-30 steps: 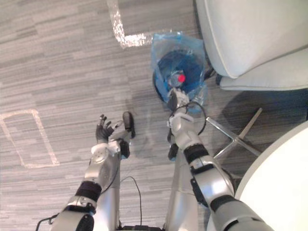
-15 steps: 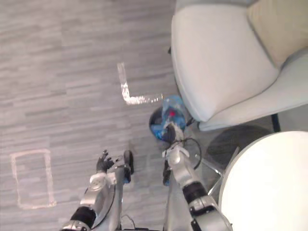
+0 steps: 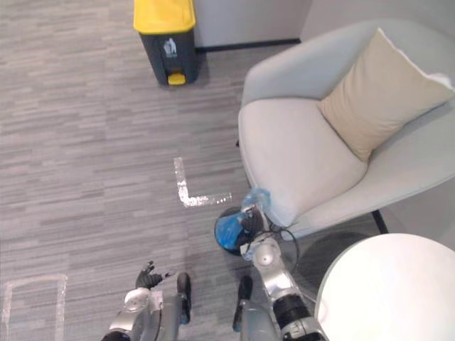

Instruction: Gather rubbish on tea table into small bin, then transfer packed bag to large trash can.

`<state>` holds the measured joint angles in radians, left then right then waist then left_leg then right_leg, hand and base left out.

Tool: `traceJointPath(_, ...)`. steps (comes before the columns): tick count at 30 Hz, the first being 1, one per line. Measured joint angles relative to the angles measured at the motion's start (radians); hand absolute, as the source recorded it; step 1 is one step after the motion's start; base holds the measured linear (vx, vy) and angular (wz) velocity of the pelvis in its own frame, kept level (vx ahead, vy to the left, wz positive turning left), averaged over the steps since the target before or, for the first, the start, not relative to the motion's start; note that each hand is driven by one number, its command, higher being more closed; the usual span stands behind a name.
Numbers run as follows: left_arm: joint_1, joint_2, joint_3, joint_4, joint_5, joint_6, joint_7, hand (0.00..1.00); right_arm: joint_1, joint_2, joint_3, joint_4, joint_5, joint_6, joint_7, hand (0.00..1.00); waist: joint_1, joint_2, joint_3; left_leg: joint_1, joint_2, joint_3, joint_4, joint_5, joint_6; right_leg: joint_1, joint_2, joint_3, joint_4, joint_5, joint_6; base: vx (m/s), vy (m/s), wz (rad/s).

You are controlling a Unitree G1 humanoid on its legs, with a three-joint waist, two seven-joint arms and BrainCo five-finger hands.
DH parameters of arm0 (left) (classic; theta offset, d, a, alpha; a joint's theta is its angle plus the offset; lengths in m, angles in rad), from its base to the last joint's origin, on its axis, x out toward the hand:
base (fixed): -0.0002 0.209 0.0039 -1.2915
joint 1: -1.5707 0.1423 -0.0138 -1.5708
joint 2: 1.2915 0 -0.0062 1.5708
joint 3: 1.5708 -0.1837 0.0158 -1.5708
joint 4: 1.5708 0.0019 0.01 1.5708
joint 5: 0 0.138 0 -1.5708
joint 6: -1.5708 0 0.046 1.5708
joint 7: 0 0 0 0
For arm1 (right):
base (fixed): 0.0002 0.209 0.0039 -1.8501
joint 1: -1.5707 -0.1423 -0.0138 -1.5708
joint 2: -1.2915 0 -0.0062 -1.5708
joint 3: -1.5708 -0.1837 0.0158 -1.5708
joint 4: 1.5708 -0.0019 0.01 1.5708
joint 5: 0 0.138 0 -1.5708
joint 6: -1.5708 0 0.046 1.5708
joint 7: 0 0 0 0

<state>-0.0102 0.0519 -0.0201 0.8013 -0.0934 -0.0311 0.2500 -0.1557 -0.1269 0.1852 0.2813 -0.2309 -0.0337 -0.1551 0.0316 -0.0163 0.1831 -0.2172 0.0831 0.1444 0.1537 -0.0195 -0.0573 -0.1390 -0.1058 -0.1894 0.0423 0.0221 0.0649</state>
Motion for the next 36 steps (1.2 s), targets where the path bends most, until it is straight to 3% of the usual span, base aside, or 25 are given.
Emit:
traceJointPath(5, 0.059, 0.019, -0.019, -0.155, 0.033, 0.0, -0.017, 0.0, 0.018, -0.004, -0.013, -0.082, 0.079, -0.039, 0.045, 1.0, -0.002, -0.007, -0.039, 0.06, -0.015, 0.0, -0.079, 0.032, 0.004, 0.022, -0.004, 0.008, -0.017, 0.008, 0.001, -0.02, 0.016, -0.06)
traceJointPath(6, 0.141, 0.069, -0.09, -0.483, 0.074, -0.018, -0.027, 0.0, 0.028, -0.085, -0.004, -0.2, 0.173, -0.063, 0.108, 1.0, -0.002, -0.012, -0.062, 0.124, -0.031, -0.002, -0.189, 0.07, 0.007, 0.038, -0.013, 0.031, -0.039, 0.017, 0.014, -0.06, 0.063, -0.24)
traceJointPath(10, 0.146, 0.081, -0.104, -0.521, 0.09, -0.029, -0.04, 0.0, 0.03, -0.103, 0.003, -0.23, 0.195, -0.079, 0.122, 1.0, -0.021, -0.016, -0.079, 0.153, -0.037, 0.0, -0.223, 0.081, 0.014, 0.058, -0.015, 0.034, -0.057, 0.028, 0.009, 0.02, 0.031, -0.06)
traceJointPath(12, 0.155, 0.106, -0.127, -0.636, 0.094, -0.021, -0.042, 0.0, 0.029, -0.147, 0.026, -0.245, 0.215, -0.079, 0.136, 1.0, -0.02, -0.018, -0.083, 0.171, -0.042, 0.0, -0.249, 0.09, 0.015, 0.068, -0.013, 0.031, -0.065, 0.027, 0.012, 0.05, 0.007, 0.01)
traceJointPath(15, 0.136, 0.173, -0.136, -0.818, 0.157, -0.077, -0.045, 0.0, 0.018, -0.192, 0.06, -0.299, 0.32, -0.083, 0.171, 1.0, -0.02, -0.016, -0.096, 0.193, -0.046, 0.006, -0.257, 0.096, 0.02, 0.083, -0.015, 0.034, -0.065, 0.028, 0.013, 0.05, 0.018, -0.06)
traceJointPath(25, 0.071, 0.208, -0.225, -0.851, 0.297, -0.092, -0.058, 0.0, -0.05, -0.199, 0.13, -0.313, 0.43, -0.097, 0.201, 1.0, -0.029, -0.013, -0.123, 0.221, -0.053, 0.009, -0.258, 0.095, 0.019, 0.104, -0.017, 0.046, -0.062, 0.026, 0.014, -0.01, 0.007, -0.03)
traceJointPath(32, 0.032, 0.203, -0.288, -0.872, 0.307, -0.092, -0.058, 0.0, -0.073, -0.185, 0.186, -0.346, 0.472, -0.097, 0.217, 1.0, -0.031, -0.006, -0.149, 0.222, -0.054, 0.011, -0.263, 0.096, 0.019, 0.102, -0.017, 0.051, -0.06, 0.023, 0.014, -0.02, 0.005, -0.01)
traceJointPath(36, 0.028, 0.16, -0.303, -0.867, 0.307, -0.089, -0.058, 0.0, -0.075, -0.145, 0.198, -0.376, 0.486, -0.097, 0.224, 1.0, -0.031, -0.011, -0.156, 0.235, -0.054, 0.021, -0.263, 0.097, 0.019, 0.104, -0.016, 0.061, -0.06, 0.023, 0.014, 0.0, 0.006, -0.07)
